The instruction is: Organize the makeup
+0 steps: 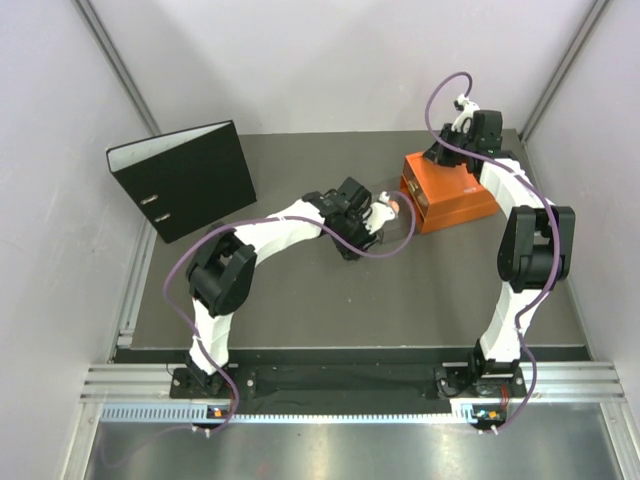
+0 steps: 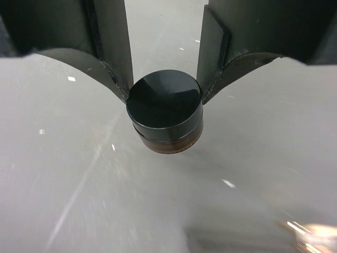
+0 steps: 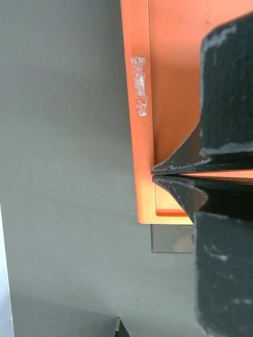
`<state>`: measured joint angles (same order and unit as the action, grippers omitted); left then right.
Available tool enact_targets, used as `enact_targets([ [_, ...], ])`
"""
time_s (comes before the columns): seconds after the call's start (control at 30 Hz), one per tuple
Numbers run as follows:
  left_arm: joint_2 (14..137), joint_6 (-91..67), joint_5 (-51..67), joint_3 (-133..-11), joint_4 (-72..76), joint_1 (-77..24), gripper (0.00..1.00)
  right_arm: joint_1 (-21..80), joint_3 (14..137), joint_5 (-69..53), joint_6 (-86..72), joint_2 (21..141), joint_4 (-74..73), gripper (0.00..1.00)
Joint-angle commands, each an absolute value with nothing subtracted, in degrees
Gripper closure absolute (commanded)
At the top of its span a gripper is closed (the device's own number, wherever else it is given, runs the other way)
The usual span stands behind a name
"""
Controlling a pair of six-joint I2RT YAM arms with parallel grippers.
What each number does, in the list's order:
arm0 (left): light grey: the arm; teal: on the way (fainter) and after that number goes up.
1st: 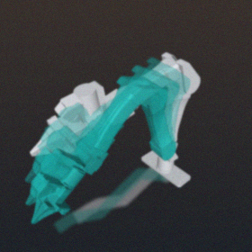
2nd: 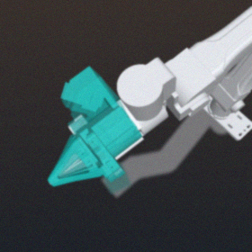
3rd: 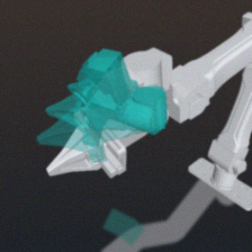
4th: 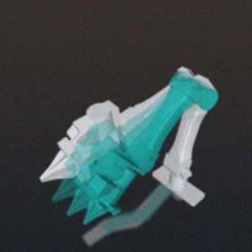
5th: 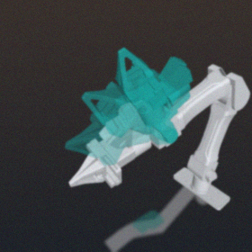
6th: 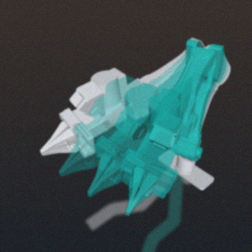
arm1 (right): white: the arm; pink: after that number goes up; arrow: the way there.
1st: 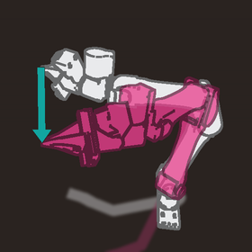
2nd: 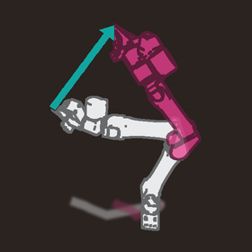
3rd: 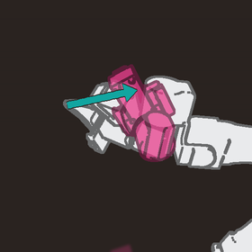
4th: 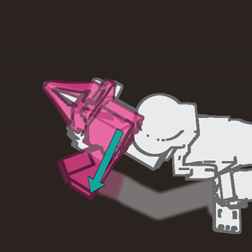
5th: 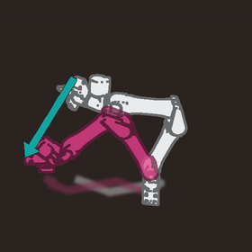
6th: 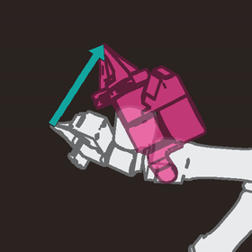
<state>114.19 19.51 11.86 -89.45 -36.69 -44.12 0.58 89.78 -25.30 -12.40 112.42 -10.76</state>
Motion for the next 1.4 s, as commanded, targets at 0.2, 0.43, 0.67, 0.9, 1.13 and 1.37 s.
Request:
enact_targets([
  [0.2,109.4,17.9,11.3,-94.2,-19.9,-43.9,1.0,1.1,85.1,-19.4,-9.7,121.8,-31.2,1.0],
  [0.43,117.1,16.2,11.4,-104.1,-18.4,-43.9,1.0,1.0,84.6,-19.9,-9.2,121.9,-31.0,1.0],
  [0.67,124.4,14.3,10.5,-111.5,-16.5,-43.9,1.0,1.1,83.8,-20.3,-8.5,122.3,-30.8,1.0],
  [0.9,127.3,11.3,10.6,-111.8,-14.5,-43.9,1.0,1.0,82.0,-20.5,-7.9,121.6,-30.1,1.0],
  [1.13,131.0,9.5,11.1,-114.4,-12.8,-43.9,0.62,1.0,80.2,-20.9,-7.6,120.8,-29.4,1.0],
  [1.37,131.6,11.0,11.5,-115.2,-12.2,-44.1,0.2,1.1,79.6,-21.2,-7.5,120.1,-29.1,1.0],
])
